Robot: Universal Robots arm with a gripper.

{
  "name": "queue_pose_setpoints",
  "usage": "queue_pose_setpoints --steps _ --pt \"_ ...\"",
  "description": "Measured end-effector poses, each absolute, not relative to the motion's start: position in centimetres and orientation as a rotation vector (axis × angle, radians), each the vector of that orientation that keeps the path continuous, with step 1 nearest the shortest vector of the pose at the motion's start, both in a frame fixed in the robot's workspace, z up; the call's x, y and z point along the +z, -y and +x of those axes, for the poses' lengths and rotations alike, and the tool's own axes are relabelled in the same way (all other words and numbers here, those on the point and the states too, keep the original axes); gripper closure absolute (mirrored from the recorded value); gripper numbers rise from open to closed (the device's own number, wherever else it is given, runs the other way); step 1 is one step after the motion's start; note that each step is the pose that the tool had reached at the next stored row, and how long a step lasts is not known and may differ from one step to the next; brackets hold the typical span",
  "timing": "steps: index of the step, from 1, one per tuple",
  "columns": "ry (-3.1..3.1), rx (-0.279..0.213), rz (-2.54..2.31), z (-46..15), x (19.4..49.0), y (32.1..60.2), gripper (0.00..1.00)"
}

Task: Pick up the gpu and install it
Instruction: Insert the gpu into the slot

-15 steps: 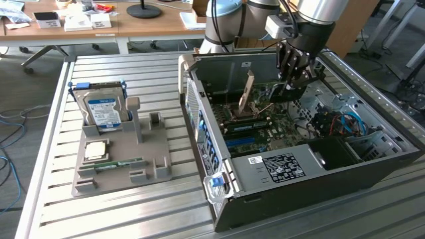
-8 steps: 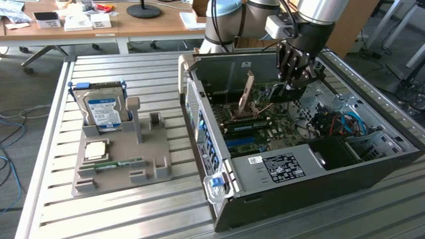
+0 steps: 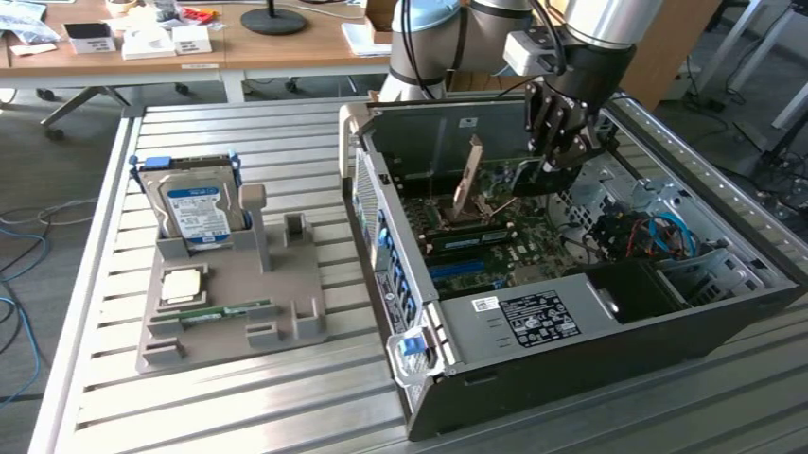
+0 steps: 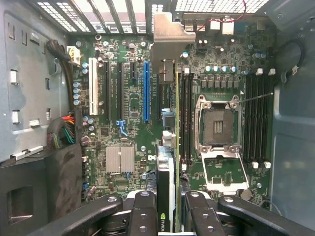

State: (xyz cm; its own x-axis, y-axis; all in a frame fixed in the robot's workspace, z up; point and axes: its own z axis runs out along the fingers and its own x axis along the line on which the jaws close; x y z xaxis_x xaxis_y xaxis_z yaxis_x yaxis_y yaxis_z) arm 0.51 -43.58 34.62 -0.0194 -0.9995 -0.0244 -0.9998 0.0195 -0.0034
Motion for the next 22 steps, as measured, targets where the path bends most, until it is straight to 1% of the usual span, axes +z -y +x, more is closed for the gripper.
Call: queue_pose_setpoints --steps 22 --pt "-2.229 0.023 -2.186 0.13 34.51 43.58 0.73"
